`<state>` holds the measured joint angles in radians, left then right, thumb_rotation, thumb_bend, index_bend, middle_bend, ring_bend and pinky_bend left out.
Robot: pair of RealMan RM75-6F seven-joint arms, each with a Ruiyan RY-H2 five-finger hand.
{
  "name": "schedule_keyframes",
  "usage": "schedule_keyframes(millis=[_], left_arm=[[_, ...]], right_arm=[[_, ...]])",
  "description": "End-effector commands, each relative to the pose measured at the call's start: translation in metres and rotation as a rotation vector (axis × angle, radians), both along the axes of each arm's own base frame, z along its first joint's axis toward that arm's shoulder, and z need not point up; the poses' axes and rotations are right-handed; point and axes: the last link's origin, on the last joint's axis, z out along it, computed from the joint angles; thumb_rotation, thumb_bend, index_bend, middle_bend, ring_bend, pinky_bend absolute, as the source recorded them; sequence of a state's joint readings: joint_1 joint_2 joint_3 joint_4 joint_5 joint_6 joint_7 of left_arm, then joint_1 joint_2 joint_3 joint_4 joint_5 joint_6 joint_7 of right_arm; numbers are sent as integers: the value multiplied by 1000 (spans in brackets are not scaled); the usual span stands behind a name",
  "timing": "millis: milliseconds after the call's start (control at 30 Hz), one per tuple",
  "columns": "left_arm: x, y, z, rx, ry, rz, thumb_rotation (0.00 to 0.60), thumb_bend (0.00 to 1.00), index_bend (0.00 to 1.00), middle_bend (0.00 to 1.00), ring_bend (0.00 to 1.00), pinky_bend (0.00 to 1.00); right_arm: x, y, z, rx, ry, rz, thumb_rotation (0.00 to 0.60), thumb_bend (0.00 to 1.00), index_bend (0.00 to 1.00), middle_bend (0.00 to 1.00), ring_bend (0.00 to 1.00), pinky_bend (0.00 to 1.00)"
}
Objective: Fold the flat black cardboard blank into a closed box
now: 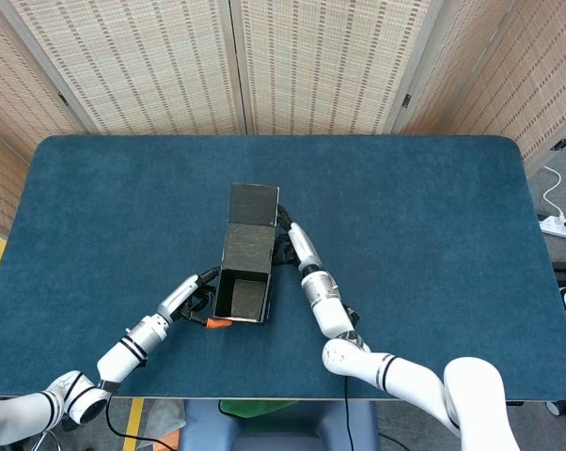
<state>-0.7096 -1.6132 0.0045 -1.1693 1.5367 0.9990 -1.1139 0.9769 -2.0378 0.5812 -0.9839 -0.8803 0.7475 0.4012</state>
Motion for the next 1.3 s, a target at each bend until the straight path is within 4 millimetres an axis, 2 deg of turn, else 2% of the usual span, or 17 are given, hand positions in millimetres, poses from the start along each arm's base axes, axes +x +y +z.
schedule_keyframes(millis=[33,167,300,433,567,733,1033,1300], left_arm=[[3,1,-3,-5,23,-3,600,201,519,522,679,940],[-2,3,-6,-19,58,22,600,201,516,517,679,939],[-10,7,-9,-53,86,65,600,201,503,512,678,939],[-18,11,-13,-50,119,107,600,199,490,504,679,937],[-21,12,-18,-48,149,136,600,199,458,491,679,922],[-23,13,-20,-18,178,154,600,199,421,454,685,920],[-23,11,-22,24,242,160,600,194,330,343,688,921],[-21,4,-17,66,334,94,600,194,25,167,689,922]], right_arm=[[31,-6,0,21,-134,3,600,0,0,216,633,1000],[48,-3,16,25,-215,61,600,0,0,245,644,1000],[56,18,31,58,-227,173,600,0,4,279,658,1000],[54,46,33,130,-92,330,600,0,72,350,707,1000],[45,58,32,89,161,501,600,0,155,398,734,1000],[40,61,33,-6,292,550,600,0,167,397,735,1000],[31,71,18,-103,482,637,600,0,167,385,736,1000],[22,75,12,-172,565,689,600,0,167,375,736,1000]])
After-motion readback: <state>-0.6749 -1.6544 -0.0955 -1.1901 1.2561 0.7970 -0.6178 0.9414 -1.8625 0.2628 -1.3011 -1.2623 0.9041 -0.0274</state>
